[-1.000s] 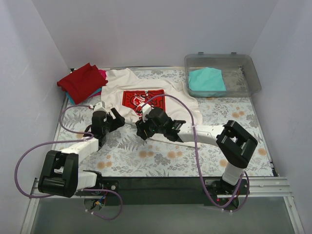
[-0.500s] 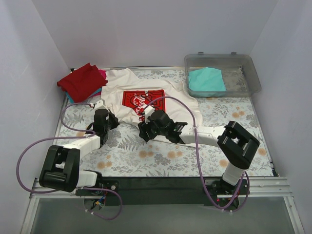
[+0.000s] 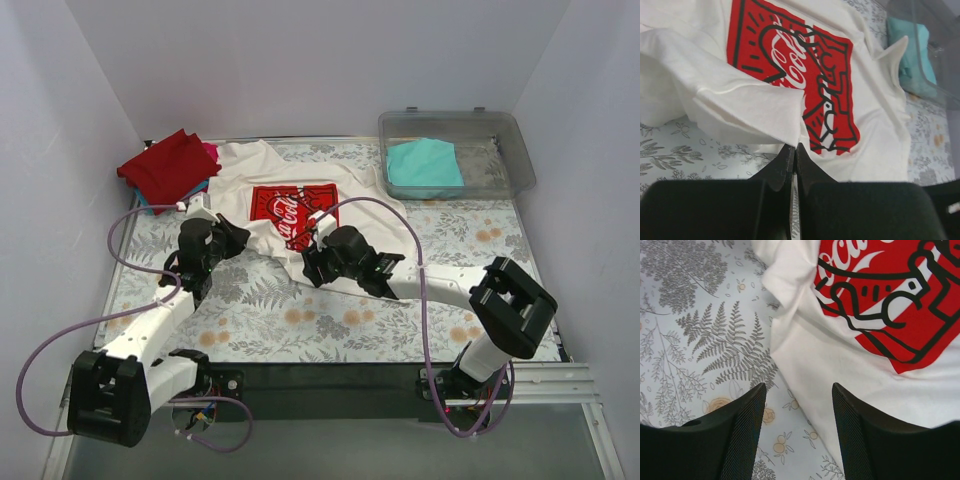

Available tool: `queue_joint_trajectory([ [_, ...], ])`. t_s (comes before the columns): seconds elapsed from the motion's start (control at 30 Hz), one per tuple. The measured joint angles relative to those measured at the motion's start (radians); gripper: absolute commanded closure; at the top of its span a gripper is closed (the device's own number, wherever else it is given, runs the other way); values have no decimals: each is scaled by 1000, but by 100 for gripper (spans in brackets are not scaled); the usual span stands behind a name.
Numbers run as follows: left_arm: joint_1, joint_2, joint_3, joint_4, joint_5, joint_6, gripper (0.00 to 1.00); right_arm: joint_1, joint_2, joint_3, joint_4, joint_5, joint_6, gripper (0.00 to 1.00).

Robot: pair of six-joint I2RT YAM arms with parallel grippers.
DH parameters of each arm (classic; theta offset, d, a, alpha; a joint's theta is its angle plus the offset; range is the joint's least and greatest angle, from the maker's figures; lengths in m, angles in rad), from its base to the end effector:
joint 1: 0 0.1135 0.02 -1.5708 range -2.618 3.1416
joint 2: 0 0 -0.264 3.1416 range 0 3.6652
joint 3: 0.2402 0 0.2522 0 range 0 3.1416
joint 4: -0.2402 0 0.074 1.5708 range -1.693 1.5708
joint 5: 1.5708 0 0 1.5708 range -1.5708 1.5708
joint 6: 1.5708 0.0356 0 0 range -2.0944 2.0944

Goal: Fold and stack the t-shirts
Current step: Flatten the tshirt out

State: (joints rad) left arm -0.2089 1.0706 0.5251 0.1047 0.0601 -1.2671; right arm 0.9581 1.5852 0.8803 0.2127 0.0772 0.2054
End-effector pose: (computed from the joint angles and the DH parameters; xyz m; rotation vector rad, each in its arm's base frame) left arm 0.2275 -0.0504 0.2226 -1.0532 1.8827 -0.9679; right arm 0.2011 0.2813 0.2127 -0.7346 1.9924 0.6296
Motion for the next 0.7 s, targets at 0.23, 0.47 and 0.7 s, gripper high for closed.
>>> queue_joint_trajectory([
  [0.23, 1, -104, -6, -54, 66, -72, 100, -21, -3, -24, -1, 19, 0, 50],
  [0.47, 39, -184, -2, -21, 135, -159, 100, -22, -26, -50, -3, 33, 0, 49],
  [0.7, 76, -31, 65, 73, 196, -208, 100, -29, -42, -60, -2, 40, 0, 49],
])
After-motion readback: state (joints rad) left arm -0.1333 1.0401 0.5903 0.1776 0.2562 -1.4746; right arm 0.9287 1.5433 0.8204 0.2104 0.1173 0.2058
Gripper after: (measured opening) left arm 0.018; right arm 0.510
